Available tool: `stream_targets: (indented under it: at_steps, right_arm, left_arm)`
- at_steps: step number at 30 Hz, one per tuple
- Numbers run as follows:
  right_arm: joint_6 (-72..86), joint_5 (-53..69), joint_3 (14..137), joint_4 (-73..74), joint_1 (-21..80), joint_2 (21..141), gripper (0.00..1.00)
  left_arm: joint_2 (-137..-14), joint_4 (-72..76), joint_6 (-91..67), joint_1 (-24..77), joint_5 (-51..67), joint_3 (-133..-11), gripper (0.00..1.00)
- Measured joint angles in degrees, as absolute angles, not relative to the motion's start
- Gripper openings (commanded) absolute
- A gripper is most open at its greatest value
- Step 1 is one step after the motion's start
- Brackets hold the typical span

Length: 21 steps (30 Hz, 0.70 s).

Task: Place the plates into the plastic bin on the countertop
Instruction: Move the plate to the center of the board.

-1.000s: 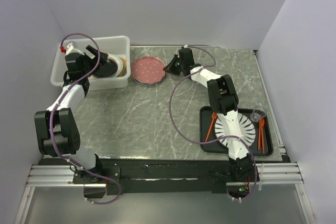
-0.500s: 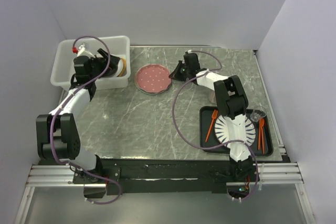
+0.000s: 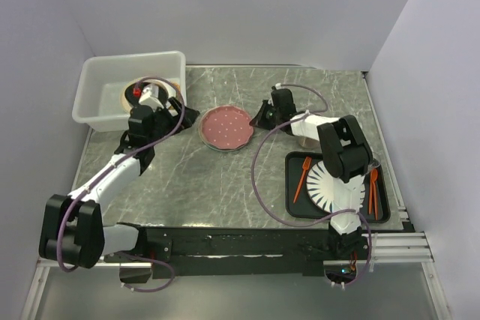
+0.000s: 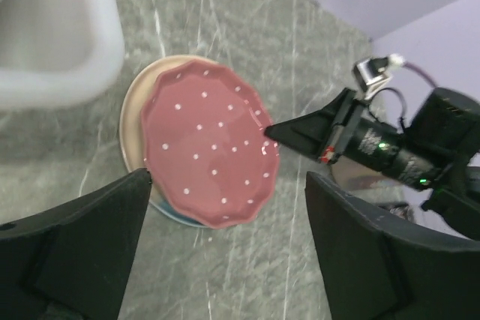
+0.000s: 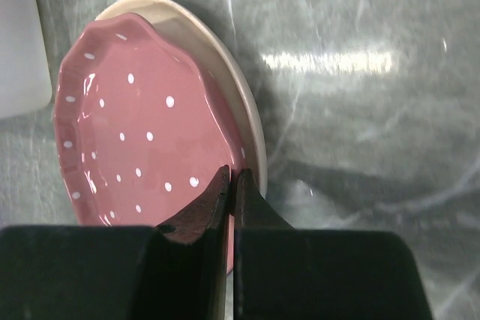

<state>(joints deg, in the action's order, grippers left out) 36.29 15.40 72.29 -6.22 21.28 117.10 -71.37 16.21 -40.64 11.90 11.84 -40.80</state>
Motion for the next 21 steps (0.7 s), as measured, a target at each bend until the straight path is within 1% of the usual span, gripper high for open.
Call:
stream_targets:
  at_steps: [3,6,7,11,21]
  right_arm:
    - [35.90,15.57,68.95,-7.42,21.26,115.00,0.00]
    - [35.42,15.90,66.46,-8.54,21.23,113.51,0.00]
    - [35.24,16.03,66.00,-8.99,21.23,113.32,0.00]
    - [34.68,16.32,65.54,-9.89,21.21,113.27,0.00]
    - [34.35,16.60,65.28,-10.50,21.19,113.27,0.00]
  left_arm:
    - [-71.92,15.88,-40.01,13.91,10.52,-39.40,0.82]
    - [-73.76,15.75,-39.59,15.92,9.32,-38.68,0.76]
    - [-74.65,15.77,-39.59,16.58,9.10,-38.63,0.73]
    - [-79.26,16.29,-39.55,19.07,8.19,-38.63,0.67]
    - [-91.07,15.64,-38.41,22.09,4.54,-41.82,0.62]
